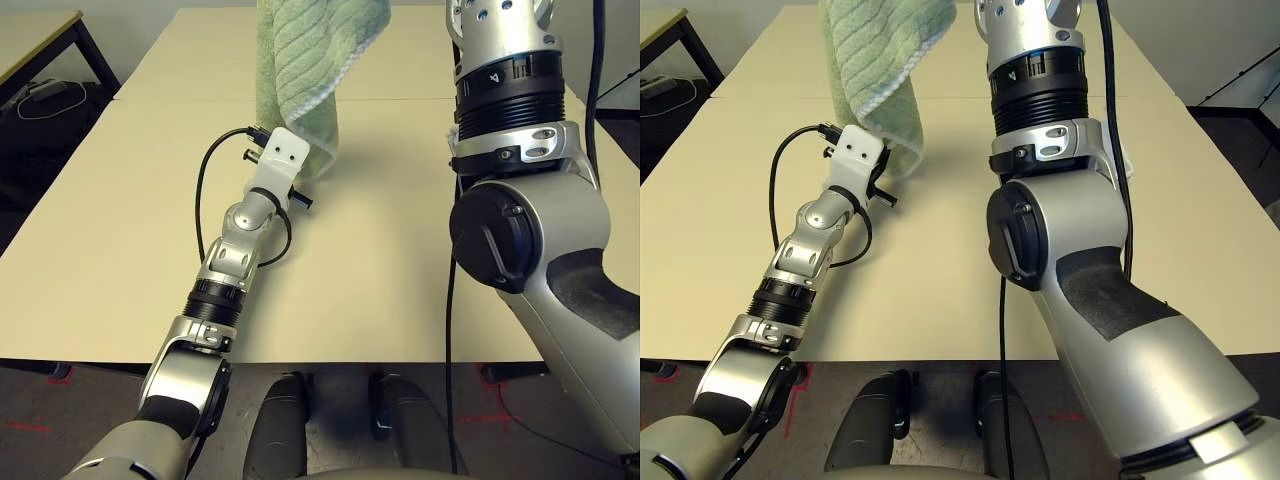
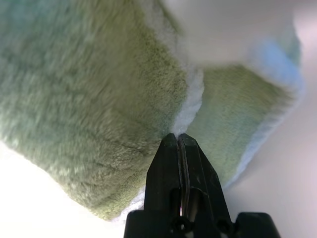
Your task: Fold the towel and set it aside.
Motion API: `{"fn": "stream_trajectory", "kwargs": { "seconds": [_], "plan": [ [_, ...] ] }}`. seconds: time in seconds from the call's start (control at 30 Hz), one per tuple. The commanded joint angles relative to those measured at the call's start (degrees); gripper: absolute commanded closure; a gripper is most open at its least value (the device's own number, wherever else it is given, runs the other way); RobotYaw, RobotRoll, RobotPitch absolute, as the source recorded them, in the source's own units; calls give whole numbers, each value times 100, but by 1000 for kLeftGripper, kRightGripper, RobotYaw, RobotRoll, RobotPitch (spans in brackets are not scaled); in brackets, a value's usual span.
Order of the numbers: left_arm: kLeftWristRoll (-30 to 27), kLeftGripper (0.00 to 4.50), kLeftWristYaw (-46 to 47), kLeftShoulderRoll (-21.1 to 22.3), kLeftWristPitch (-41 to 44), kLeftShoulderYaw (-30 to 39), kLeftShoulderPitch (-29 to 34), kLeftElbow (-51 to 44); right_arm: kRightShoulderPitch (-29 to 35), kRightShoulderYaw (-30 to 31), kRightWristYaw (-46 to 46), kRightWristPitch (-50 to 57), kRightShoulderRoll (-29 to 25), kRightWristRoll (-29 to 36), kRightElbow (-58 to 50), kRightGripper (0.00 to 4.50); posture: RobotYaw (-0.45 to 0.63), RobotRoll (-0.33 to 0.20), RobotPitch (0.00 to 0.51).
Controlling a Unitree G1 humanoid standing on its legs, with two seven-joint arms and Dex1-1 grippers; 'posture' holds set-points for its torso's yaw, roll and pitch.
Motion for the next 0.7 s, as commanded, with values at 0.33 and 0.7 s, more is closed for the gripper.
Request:
{"fn": "stream_trajectory", "kwargs": {
  "seconds": [0.33,0.7],
  "plan": [
    [-852,4435,-1047,624,654,616,921,-1707,215,0,240,-508,-683,-528,866,4500,129,0,147],
    [-1259,4435,-1181,1267,1114,1325,1293,-2138,1197,198,350,-418,-1053,-960,548,4500,125,0,164]
  ]
}}
